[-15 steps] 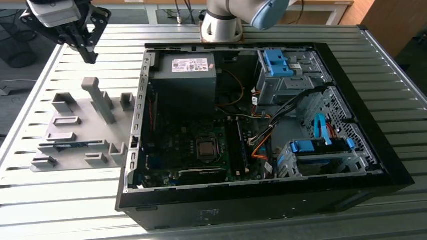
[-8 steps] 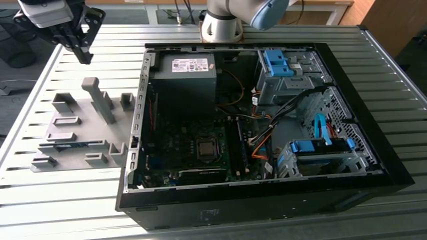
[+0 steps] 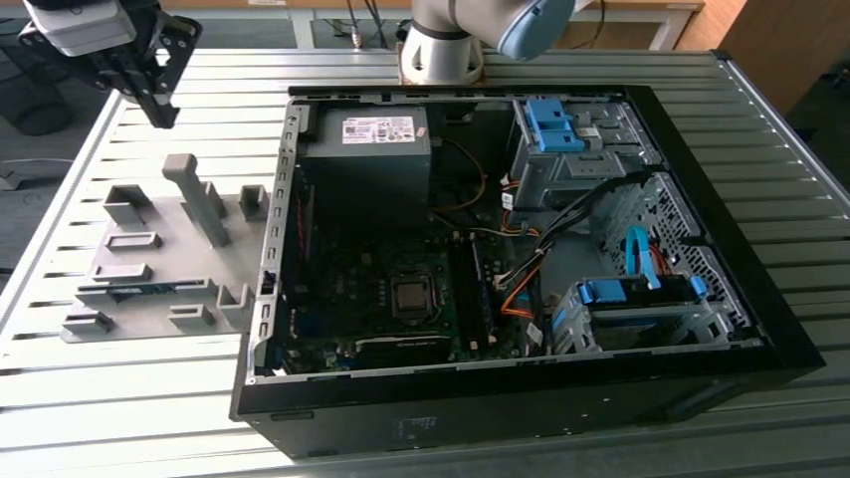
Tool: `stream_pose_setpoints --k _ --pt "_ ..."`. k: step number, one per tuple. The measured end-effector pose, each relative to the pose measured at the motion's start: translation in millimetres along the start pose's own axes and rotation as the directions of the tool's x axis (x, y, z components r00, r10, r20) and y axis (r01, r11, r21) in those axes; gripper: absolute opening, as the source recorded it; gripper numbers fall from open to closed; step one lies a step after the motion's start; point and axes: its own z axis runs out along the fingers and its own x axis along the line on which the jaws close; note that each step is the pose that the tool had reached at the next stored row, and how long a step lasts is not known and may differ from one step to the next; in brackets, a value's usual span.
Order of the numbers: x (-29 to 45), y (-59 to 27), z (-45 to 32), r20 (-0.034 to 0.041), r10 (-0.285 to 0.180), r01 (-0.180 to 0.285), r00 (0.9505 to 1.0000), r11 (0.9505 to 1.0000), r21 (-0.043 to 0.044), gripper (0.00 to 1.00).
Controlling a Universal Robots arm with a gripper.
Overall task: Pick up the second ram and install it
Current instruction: 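Reach for the second ram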
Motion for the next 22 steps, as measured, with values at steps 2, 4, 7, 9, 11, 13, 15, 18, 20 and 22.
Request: stream_pose_setpoints --k 2,4,7,9,11,13,15,18,20,22 --pt "1.6 -0.1 0.1 0.0 0.0 0.0 1.0 1.0 0.0 0.11" --pt "3.0 -0.3 0.2 0.0 0.0 0.0 1.0 1.0 0.0 0.11" --pt "5.3 -0.5 0.4 0.0 0.0 0.0 1.0 1.0 0.0 0.11" --pt "6.7 -1.8 0.6 0.0 0.0 0.0 1.0 1.0 0.0 0.11" --pt "8.2 -4.4 0.9 0.0 0.0 0.0 1.0 1.0 -0.0001 0.11" --pt "8.5 -6.8 0.8 0.0001 0.0 0.0 1.0 1.0 0.0016 0.11" --pt "8.6 -10.0 0.8 0.0003 0.0 0.0 1.0 1.0 0.0053 0.11" --pt "8.5 -14.1 1.0 0.0009 -0.001 0.001 1.0 0.9999 0.0121 0.11" --pt "9.0 -16.3 1.4 0.0009 -0.001 0.001 1.0 0.9999 0.0125 0.11" --pt "10.6 -17.8 1.8 0.0009 -0.001 0.001 1.0 0.9999 0.0126 0.11"
